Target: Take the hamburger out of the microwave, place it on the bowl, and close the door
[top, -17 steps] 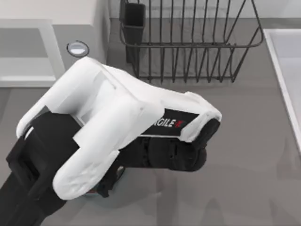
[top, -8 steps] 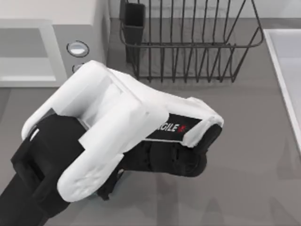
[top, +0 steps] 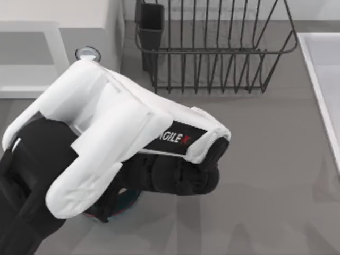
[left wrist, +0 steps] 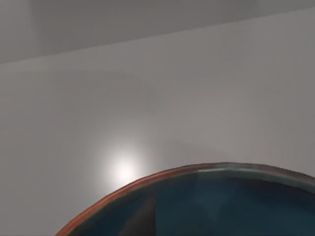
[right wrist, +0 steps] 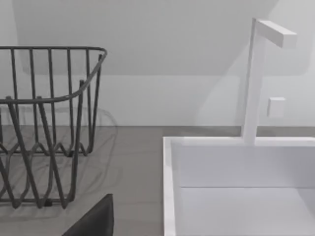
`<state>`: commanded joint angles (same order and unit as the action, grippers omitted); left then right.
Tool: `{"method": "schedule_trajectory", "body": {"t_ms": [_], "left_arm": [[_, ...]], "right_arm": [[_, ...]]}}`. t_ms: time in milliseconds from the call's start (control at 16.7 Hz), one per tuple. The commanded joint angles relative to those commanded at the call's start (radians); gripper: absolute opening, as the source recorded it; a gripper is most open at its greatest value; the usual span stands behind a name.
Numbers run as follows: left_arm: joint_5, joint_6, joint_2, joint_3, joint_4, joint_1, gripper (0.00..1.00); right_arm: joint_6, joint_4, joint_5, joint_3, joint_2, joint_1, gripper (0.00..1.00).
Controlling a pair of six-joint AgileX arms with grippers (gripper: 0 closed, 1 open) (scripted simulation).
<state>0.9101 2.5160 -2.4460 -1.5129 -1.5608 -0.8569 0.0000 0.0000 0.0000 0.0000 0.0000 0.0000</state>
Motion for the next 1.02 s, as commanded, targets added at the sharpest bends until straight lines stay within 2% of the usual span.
{"method": "schedule_trajectory", "body": {"t_ms": [240, 1020], "left_arm": [[0.002, -0.002, -0.002, 0.006, 0.007, 0.003, 0.0], [0.002, -0.002, -0.002, 0.006, 0.007, 0.003, 0.98]], "right_arm": [[0.0, 0.0, 0.0, 0.0, 0.0, 0.0, 1.0], [0.0, 0.0, 0.0, 0.0, 0.0, 0.0, 1.0]]}}
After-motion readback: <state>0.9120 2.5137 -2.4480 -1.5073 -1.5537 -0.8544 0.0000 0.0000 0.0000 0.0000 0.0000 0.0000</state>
